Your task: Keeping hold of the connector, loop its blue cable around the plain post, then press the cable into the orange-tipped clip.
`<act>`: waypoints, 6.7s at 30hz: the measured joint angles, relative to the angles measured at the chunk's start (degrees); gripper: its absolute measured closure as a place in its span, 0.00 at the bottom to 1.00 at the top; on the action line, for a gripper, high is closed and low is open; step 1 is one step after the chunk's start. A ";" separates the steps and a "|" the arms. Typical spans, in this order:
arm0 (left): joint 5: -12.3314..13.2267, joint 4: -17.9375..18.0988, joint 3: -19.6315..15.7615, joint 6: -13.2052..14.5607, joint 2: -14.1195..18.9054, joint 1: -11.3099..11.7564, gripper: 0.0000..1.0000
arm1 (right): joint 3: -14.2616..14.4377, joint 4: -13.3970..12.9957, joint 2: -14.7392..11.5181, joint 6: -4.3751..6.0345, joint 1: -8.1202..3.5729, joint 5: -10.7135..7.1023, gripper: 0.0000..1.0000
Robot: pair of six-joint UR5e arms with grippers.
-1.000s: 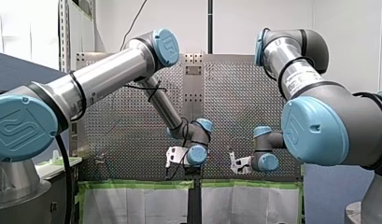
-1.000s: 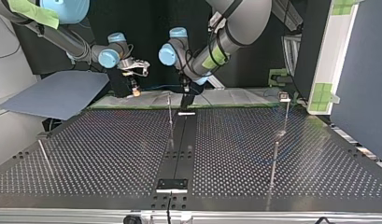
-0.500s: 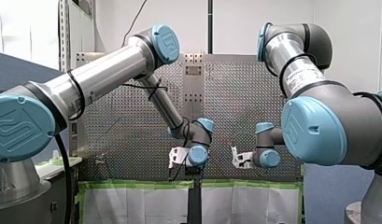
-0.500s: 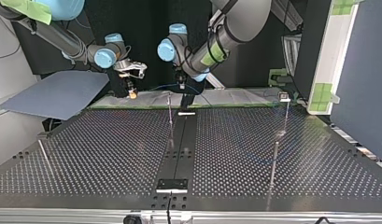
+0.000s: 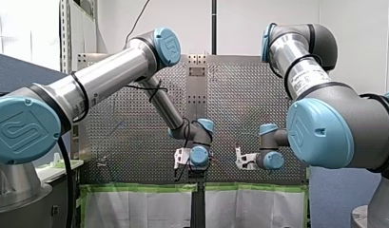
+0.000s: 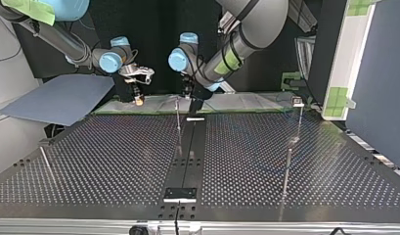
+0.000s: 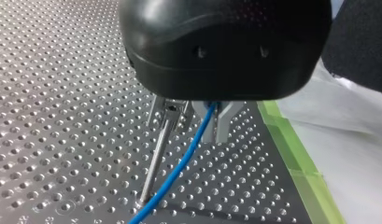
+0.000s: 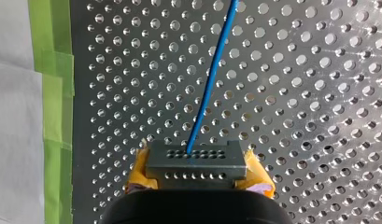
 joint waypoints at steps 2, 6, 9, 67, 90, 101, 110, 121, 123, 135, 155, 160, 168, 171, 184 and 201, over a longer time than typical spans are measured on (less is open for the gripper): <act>0.83 -0.39 0.13 0.05 -0.05 0.36 0.98 | -0.06 0.05 0.00 0.09 0.02 0.00 1.00; 1.58 -0.98 0.17 0.14 -0.08 0.80 0.98 | -0.11 0.07 0.00 0.18 0.06 0.00 1.00; 2.15 -1.18 0.17 0.12 -0.09 1.00 0.98 | -0.11 0.09 0.00 0.35 0.11 -0.04 1.00; 12.80 -9.01 8.17 -6.19 -2.29 7.82 0.98 | -4.86 0.58 0.30 5.56 0.03 -0.73 1.00; 9.04 -12.44 11.49 -7.10 -2.31 8.39 0.98 | -10.04 6.80 1.63 5.30 0.27 -1.03 1.00; 7.14 -12.36 11.93 -7.04 -2.31 8.03 0.98 | -10.71 7.34 1.94 5.07 0.34 -1.12 1.00; 7.39 -12.38 11.86 -6.80 -2.26 7.74 0.43 | -10.74 7.48 1.97 5.07 0.44 -1.14 1.00; 5.65 -14.86 11.21 -4.69 -2.22 6.78 0.00 | -10.74 8.03 2.01 5.00 0.74 -1.23 1.00; 4.66 -15.14 10.67 -4.10 -2.16 6.60 0.00 | -10.74 8.17 2.02 4.99 0.78 -1.23 1.00; 4.32 -10.89 4.53 -0.03 -0.47 4.90 0.00 | -10.74 8.78 2.02 4.81 1.06 -1.23 1.00; 4.48 -5.09 -4.82 -0.01 5.74 0.94 0.00 | -10.70 11.25 2.04 4.52 1.37 -1.22 1.00; 2.76 -5.66 -5.58 -1.22 5.77 0.09 0.00 | -10.68 12.70 2.08 3.48 1.43 -0.33 1.00; 2.34 -5.83 -5.83 -1.53 5.80 -0.38 0.00 | -10.35 15.50 2.16 0.21 1.77 2.40 1.00; 2.36 -5.83 -5.82 -1.62 5.79 -0.40 0.00 | -9.57 15.00 2.16 -0.09 1.85 2.57 1.00; 2.32 -5.84 -5.82 -2.60 5.81 -0.11 0.00 | -7.26 13.32 2.14 -0.99 2.07 2.76 1.00; 2.53 -5.67 -5.80 -3.86 5.80 0.49 0.00 | -4.63 14.65 2.06 -4.34 3.26 2.76 1.00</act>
